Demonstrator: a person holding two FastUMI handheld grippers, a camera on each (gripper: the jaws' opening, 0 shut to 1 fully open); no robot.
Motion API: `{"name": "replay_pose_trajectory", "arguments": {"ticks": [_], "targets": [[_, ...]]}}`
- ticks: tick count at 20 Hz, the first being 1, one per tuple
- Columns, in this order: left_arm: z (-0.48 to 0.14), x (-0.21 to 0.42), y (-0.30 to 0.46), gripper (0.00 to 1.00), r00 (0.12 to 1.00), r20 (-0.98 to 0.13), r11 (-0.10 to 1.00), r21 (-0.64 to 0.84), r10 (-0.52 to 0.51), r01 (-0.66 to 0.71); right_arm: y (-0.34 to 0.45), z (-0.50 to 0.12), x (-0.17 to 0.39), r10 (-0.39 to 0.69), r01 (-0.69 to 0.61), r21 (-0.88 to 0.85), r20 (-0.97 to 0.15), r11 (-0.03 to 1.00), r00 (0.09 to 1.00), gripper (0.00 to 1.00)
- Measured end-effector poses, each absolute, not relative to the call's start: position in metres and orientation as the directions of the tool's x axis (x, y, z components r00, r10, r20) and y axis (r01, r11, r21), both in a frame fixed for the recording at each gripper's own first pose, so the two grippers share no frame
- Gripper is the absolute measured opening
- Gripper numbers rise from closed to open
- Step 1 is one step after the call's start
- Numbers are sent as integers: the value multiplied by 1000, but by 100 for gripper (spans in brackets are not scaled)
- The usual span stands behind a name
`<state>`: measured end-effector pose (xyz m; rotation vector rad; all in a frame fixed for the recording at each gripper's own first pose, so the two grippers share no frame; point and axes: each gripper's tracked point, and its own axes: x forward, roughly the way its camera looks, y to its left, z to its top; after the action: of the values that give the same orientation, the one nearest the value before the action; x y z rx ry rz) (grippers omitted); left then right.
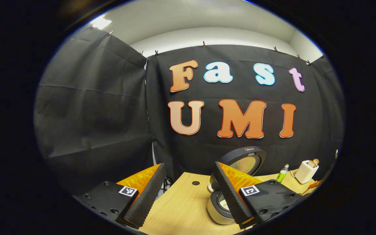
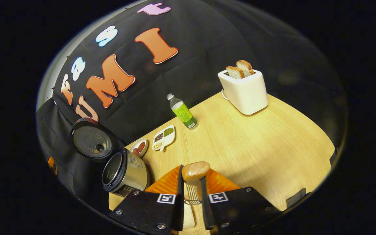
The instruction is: Close the left gripper, press the button to open the rice cooker; take a wooden spoon from the chopstick holder with the right hand, scoop a spoonful of rice and pour it into the rice cooker, then put the wooden spoon back into the chopstick holder.
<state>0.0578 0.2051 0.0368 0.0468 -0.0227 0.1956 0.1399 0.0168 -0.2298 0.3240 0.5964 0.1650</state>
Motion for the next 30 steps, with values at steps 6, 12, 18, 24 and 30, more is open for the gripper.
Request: {"name": "replay_pose_trajectory", "arguments": {"ticks": [6, 12, 18, 24, 30], "targets": [[41, 62, 183, 97, 983, 32, 982, 39, 183, -184, -38, -190, 147, 71, 23, 173, -515, 985, 854, 81], [45, 71, 154, 100, 985, 22, 986, 12, 169, -169, -61, -71, 141, -11, 31, 53, -343, 998, 939, 95], [70, 112, 120, 100, 991, 27, 991, -25, 131, -130, -67, 24, 125, 2, -10, -46, -171, 999, 985, 94], [117, 191, 62, 100, 998, 62, 999, -48, 20, -17, -66, 51, 106, 25, -33, -64, -128, 997, 991, 95], [120, 276, 42, 99, 999, 40, 998, 60, 21, -23, -74, 58, 94, 18, -26, -83, -100, 996, 995, 95]]}}
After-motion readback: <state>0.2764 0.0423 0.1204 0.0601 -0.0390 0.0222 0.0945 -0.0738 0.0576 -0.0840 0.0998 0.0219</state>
